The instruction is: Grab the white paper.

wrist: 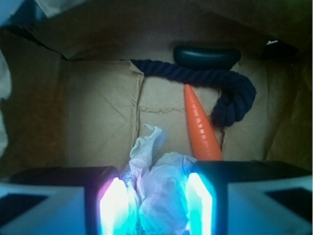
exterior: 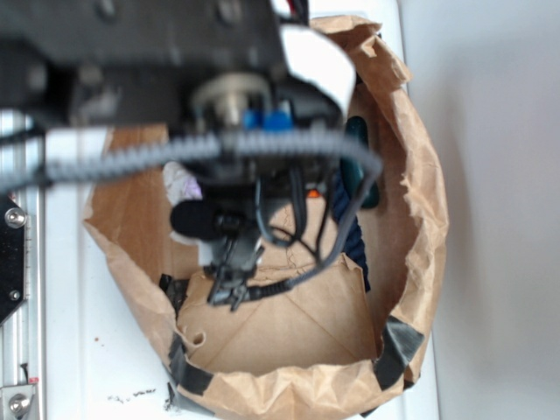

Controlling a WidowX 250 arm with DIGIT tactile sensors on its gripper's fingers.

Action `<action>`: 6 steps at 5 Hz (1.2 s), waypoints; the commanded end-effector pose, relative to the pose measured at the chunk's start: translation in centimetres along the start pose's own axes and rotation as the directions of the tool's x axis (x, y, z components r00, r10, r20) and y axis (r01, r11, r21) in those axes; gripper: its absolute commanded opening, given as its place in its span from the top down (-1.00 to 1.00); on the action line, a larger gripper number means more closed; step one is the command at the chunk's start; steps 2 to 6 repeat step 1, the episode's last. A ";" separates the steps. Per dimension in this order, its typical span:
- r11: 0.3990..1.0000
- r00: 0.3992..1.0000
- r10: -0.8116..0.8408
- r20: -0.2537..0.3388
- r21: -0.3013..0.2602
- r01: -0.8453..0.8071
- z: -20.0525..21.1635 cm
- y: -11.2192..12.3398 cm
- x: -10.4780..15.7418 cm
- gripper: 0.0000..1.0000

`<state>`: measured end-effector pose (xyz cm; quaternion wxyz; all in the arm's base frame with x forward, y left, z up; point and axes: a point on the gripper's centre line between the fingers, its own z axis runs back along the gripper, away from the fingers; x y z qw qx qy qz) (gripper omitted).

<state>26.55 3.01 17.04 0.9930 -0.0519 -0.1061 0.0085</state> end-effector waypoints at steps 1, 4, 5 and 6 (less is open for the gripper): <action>0.992 0.990 -0.054 0.128 0.123 0.038 3.4 0.1 0.6 1.00; 0.992 0.990 -0.054 0.128 0.123 0.038 3.4 0.1 0.6 1.00; 0.992 0.990 -0.054 0.128 0.123 0.038 3.4 0.1 0.6 1.00; 0.992 0.990 -0.054 0.128 0.123 0.038 3.4 0.1 0.6 1.00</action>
